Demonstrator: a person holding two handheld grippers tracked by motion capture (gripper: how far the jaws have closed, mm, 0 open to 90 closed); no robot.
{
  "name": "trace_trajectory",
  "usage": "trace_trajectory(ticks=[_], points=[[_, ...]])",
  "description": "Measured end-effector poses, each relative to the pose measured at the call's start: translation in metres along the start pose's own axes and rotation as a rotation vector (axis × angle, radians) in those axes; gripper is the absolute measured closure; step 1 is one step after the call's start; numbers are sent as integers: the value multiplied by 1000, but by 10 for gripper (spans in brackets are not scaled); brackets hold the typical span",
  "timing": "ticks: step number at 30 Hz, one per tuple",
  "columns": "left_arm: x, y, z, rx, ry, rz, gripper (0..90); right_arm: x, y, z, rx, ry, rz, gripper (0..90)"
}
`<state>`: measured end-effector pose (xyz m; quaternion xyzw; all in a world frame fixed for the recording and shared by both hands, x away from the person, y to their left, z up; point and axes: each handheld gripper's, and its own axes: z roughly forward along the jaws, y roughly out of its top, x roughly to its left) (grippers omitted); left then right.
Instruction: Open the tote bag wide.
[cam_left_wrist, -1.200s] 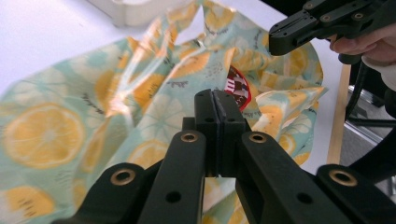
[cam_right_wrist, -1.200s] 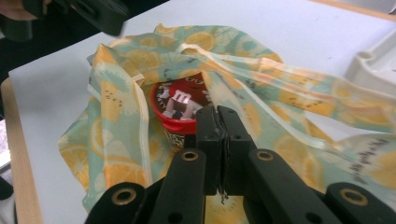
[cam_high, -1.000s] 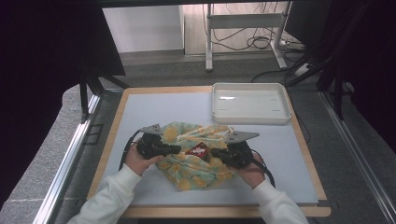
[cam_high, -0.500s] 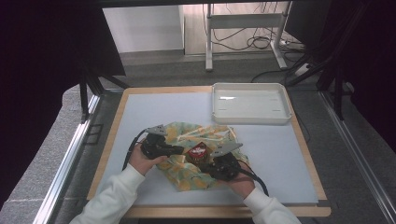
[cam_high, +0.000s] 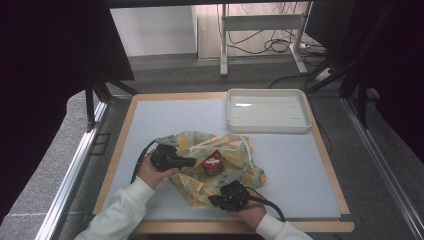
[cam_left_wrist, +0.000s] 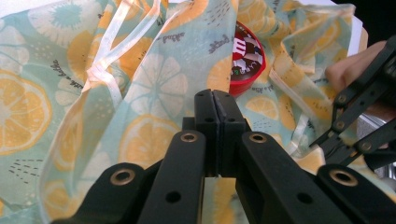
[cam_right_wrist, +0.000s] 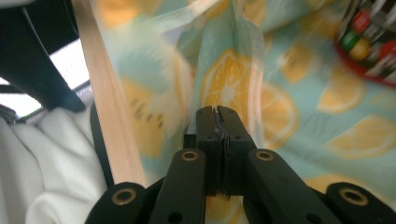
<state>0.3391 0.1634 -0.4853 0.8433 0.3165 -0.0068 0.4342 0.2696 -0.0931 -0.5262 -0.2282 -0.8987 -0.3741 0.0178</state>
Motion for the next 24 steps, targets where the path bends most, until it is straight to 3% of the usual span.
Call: trace_trajectory(ticks=[8, 13, 19, 24], points=[[-6, 1, 1, 4, -11, 20, 900, -5, -4, 0, 5, -15, 26, 869], [-12, 2, -3, -16, -17, 44, 900, -12, 4, -19, -83, -57, 45, 868], [-14, 3, 2, 10, -26, 65, 900, -24, 9, -48, -195, -117, 84, 868], [-12, 3, 8, 34, -26, 61, 900, -24, 10, -53, -212, -120, 76, 868]])
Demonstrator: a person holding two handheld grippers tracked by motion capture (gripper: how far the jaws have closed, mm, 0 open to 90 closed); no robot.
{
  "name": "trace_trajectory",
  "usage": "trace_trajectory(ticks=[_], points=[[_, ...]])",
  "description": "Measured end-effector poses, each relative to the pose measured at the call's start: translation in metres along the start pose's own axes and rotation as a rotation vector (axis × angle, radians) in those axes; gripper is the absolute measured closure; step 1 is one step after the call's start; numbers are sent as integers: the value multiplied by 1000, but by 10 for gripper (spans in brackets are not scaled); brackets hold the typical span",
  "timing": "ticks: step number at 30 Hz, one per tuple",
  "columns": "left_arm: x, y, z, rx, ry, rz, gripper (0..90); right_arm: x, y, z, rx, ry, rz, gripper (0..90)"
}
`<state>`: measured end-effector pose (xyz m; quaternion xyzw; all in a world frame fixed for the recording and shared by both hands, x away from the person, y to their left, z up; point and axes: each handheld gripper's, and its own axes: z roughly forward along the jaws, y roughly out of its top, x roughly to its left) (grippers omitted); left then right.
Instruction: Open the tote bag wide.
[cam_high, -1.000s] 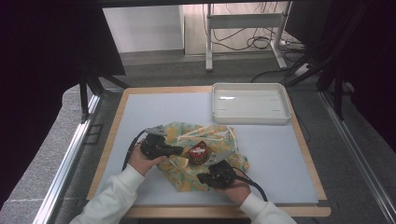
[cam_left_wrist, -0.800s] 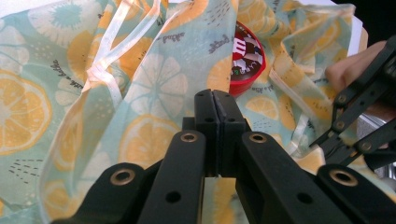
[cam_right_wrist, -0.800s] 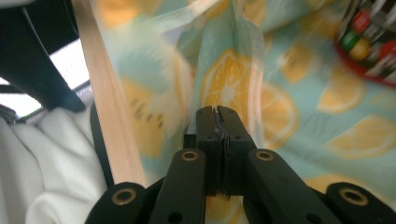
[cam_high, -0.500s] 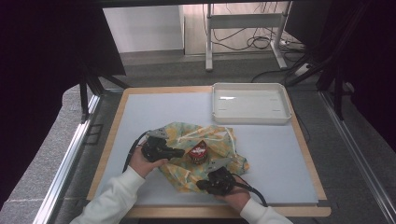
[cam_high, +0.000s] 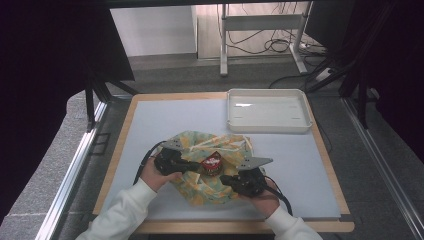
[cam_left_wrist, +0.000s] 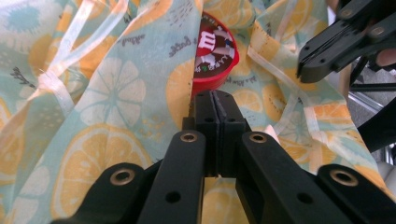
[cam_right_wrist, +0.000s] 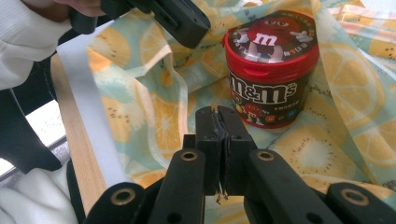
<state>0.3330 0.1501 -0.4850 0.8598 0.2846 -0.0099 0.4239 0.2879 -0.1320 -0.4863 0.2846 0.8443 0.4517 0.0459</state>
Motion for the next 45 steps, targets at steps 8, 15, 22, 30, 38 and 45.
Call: trace_trajectory(ticks=[8, 15, 22, 30, 38, 45], points=[[8, -2, 11, 47, 24, -35, 900, -1, 0, 0, 4, -2, 1, 868], [24, 1, 23, 68, 90, -80, 900, -1, 0, 1, 8, 1, 4, 868], [36, 8, 35, 78, 132, -112, 900, -3, 0, 1, 10, 1, 3, 868], [42, 8, 45, 103, 153, -124, 900, -9, 0, 0, 17, -22, 5, 868], [41, 8, 43, 95, 145, -120, 900, -30, 26, 16, 54, -122, -29, 871], [41, 8, 42, 93, 134, -120, 900, -59, 31, 31, 108, -153, 21, 875]])
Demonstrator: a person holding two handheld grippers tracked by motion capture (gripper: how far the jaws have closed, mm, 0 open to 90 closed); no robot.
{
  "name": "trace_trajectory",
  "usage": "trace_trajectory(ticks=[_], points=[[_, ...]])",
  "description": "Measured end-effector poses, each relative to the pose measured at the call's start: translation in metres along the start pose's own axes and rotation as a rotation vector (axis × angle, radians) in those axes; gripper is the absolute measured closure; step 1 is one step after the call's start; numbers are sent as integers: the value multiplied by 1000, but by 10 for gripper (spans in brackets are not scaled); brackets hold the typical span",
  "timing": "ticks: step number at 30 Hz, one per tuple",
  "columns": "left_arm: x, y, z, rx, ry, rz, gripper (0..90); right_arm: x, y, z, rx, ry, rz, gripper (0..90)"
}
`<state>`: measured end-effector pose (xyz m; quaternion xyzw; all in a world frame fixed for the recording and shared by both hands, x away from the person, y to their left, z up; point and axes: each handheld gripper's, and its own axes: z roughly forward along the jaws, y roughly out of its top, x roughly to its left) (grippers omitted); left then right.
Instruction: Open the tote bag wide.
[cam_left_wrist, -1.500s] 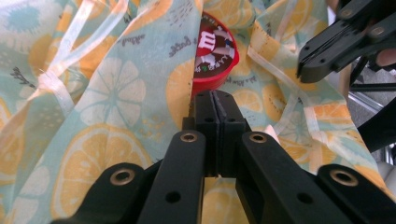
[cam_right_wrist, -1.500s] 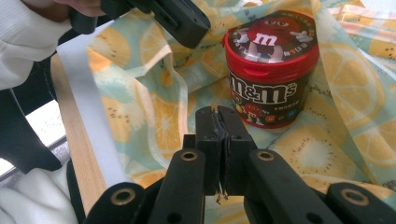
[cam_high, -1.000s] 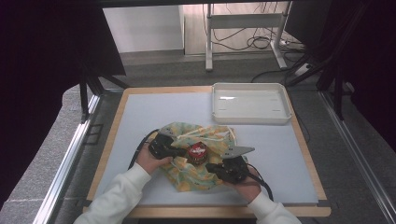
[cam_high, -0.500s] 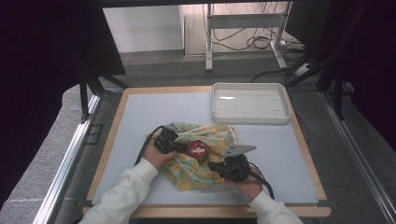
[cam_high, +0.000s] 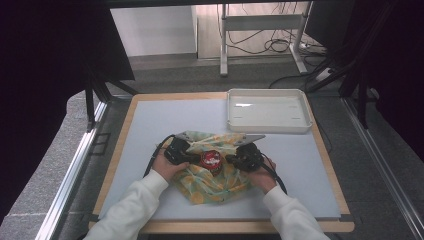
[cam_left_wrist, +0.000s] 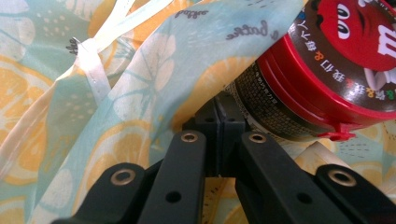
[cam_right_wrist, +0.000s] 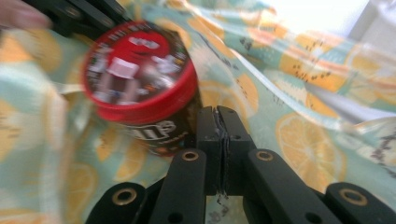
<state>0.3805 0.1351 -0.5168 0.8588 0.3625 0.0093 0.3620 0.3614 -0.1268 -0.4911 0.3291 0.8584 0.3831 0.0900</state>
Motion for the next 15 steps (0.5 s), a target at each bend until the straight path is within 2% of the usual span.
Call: trace_trajectory(ticks=[3, 5, 10, 12, 15], points=[[0, 0, 0, -2, -1, -2, 900, -12, 0, 13, 32, 12, 39, 875], [-1, 0, 0, -5, -1, -2, 900, -22, 0, 20, 33, 24, 86, 875], [0, -1, 1, 3, -1, -4, 900, -38, 1, 30, 66, -19, 140, 880], [0, -1, 0, 3, -2, -6, 900, -44, -3, 37, 98, -31, 169, 888], [1, -2, 0, 1, -3, -7, 900, -44, -4, 36, 93, -31, 174, 887]])
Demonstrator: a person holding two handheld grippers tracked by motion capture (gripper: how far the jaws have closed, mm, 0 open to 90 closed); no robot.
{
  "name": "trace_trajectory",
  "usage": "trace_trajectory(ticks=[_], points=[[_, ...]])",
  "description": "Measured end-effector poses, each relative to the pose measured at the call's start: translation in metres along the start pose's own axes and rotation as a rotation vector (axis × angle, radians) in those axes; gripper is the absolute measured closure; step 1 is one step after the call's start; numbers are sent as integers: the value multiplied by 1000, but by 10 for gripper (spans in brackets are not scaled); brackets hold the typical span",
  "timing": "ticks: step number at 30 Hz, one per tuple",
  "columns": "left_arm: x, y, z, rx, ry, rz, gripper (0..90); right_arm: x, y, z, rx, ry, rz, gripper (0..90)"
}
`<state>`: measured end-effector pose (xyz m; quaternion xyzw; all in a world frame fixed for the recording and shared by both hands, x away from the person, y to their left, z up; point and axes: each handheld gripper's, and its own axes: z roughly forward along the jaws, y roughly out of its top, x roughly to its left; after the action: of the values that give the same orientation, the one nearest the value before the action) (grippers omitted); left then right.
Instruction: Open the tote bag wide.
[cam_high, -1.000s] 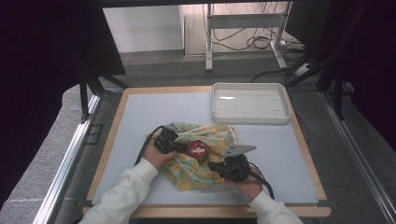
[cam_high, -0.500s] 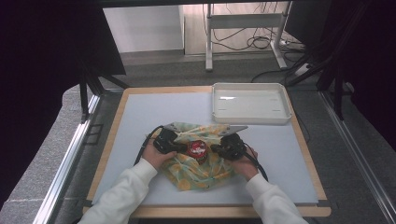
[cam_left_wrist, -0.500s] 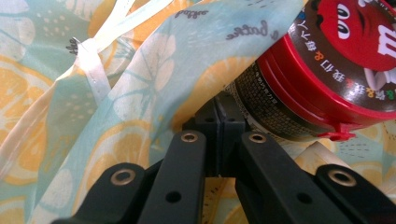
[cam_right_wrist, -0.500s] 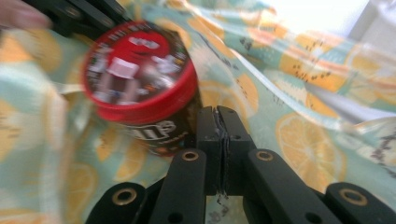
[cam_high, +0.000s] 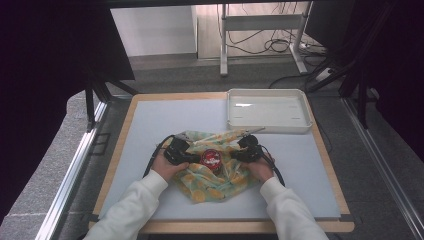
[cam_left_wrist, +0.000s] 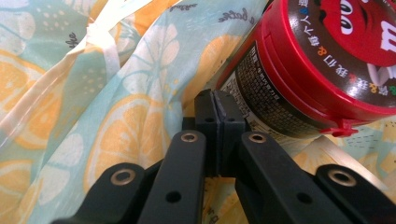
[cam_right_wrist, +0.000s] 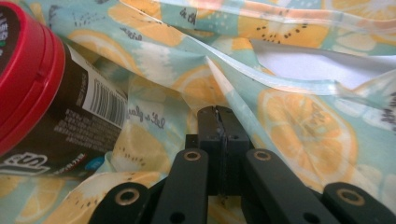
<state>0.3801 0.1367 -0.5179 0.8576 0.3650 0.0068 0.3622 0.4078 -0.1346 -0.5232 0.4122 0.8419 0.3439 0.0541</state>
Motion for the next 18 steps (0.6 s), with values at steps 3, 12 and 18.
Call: trace_trajectory(ticks=[3, 12, 18], points=[[0, 0, -1, -1, -3, -3, 900, 6, -1, -10, -31, -12, -20, 887], [-1, 0, -3, -11, -11, 0, 900, 47, -3, -74, -210, 73, -147, 883], [-2, 0, -3, -6, -14, 8, 900, 79, -6, -73, -196, 172, -211, 880]])
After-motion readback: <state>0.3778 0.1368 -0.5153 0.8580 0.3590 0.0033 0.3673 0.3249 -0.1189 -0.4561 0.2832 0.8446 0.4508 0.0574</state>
